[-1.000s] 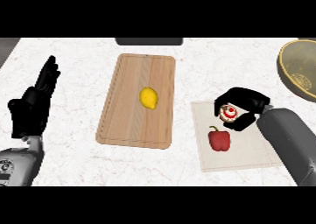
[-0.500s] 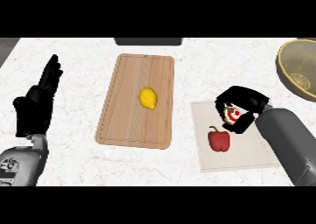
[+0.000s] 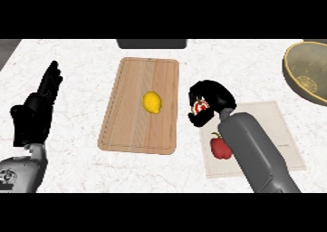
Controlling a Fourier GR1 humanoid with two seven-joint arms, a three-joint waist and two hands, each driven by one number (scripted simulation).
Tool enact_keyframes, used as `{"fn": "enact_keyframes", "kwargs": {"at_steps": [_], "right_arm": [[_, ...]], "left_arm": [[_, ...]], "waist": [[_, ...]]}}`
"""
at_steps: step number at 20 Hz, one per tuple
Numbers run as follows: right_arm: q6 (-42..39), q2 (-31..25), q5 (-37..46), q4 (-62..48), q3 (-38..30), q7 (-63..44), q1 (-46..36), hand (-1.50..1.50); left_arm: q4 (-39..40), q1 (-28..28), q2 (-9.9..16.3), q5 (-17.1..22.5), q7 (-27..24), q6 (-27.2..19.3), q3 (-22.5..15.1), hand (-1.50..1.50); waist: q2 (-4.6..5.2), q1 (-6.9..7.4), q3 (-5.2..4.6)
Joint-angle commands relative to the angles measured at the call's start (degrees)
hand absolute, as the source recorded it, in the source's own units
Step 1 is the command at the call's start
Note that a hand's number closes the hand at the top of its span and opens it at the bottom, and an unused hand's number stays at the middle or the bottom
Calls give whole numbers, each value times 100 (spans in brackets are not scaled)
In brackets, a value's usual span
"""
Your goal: Pick the cupcake from the placemat and place it in the bowl
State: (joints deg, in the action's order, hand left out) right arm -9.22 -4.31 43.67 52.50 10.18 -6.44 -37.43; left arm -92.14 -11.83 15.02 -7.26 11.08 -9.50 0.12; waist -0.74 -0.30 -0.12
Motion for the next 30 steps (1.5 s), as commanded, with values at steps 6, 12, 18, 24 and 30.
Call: {"fn": "enact_keyframes", "kwargs": {"at_steps": [6,12,18,24,30], "right_arm": [[1823,425,-393,2041,155,-2561,-350,150],[1988,260,893,3265,180,-4149,-49,150],[1964,-438,578,3679,-688,-3652,329,150],[2399,-1005,45,3176,-1728,-2846,339,150],[2795,-1596,-693,1916,-2664,-1561,115,150]], "left_arm": [[-93,109,54,38,24,77,65,0],[82,236,60,95,-377,109,206,0],[173,-245,46,-39,-8,164,169,0],[-7,101,-202,-118,-241,57,69,0],[159,-327,80,202,-46,471,377,0]], "waist": [[-17,-11,8],[13,-74,4],[73,4,14],[88,55,16],[102,84,17]]}}
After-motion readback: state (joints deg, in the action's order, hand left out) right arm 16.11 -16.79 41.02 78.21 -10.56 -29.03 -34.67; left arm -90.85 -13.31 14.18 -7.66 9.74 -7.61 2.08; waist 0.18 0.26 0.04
